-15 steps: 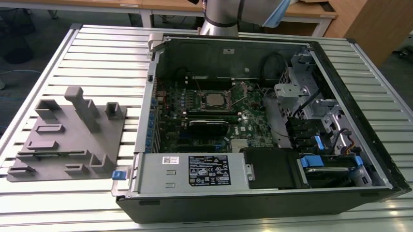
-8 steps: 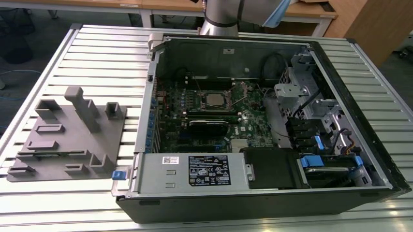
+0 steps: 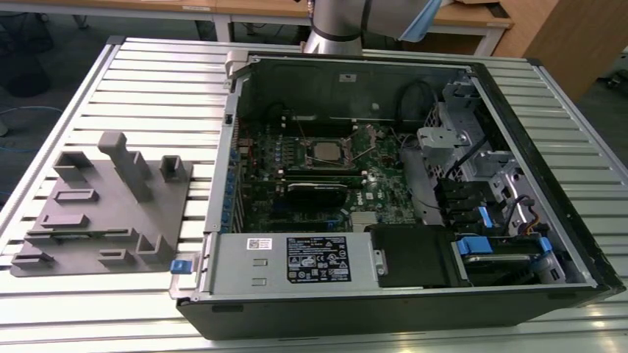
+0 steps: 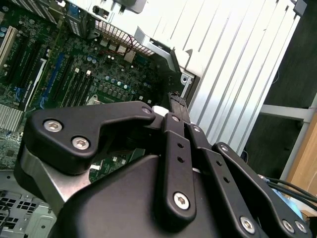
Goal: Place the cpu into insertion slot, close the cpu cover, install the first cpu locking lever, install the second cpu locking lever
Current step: 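Close the cpu cover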
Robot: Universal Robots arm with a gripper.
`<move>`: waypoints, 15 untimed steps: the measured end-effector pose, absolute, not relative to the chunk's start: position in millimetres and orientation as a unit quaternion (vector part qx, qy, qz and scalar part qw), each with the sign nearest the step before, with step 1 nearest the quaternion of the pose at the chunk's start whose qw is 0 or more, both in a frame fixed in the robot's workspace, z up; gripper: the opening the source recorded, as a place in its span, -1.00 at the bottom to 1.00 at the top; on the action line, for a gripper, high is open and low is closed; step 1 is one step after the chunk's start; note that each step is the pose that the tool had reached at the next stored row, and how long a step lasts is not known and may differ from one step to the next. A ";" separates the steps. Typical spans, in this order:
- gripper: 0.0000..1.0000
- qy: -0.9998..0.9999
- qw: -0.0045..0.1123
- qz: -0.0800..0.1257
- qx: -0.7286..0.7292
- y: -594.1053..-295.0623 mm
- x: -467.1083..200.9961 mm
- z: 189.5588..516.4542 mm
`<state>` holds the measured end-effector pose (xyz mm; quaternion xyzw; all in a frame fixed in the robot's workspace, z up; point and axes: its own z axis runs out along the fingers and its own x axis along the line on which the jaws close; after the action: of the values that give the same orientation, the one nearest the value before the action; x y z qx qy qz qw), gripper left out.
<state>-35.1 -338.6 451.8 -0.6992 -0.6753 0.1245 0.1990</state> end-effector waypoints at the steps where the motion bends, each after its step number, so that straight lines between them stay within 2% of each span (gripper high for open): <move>1: -0.79 -0.675 0.199 0.124 -0.699 -338.6 -35.1 452.2; 15: -0.79 -0.675 0.199 0.124 -0.699 -338.6 -35.1 457.7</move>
<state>-35.1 -338.6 457.7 -0.6992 -0.6753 0.1245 0.1990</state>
